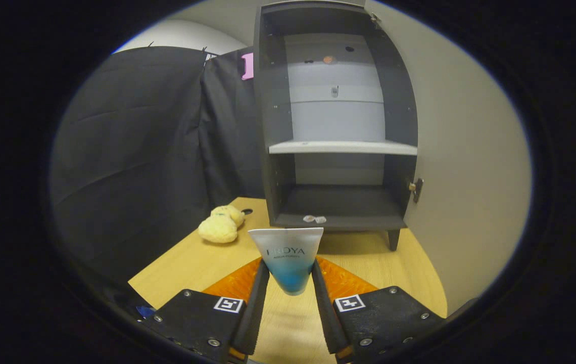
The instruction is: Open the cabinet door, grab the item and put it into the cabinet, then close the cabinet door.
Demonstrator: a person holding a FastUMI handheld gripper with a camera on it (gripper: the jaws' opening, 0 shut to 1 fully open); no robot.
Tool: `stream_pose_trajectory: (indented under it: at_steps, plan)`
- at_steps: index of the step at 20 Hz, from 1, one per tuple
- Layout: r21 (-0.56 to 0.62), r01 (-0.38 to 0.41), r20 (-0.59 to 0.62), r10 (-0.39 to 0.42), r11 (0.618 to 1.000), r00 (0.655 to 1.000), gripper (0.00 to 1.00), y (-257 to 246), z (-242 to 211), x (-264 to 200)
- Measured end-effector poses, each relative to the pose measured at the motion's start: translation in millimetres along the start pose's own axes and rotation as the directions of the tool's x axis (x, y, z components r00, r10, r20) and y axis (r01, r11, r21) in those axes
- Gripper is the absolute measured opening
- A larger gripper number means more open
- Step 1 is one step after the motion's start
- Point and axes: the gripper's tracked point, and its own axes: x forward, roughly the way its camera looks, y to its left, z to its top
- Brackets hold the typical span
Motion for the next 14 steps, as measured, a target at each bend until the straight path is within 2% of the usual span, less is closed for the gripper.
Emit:
stream_pose_trajectory:
  at_steps: [9,14]
  plan:
    - [-0.001,0.040,0.169,-0.040,0.999,0.985,0.52,-27,159,31]
    - [0.014,0.071,0.204,-0.072,0.997,0.976,0.52,-44,213,64]
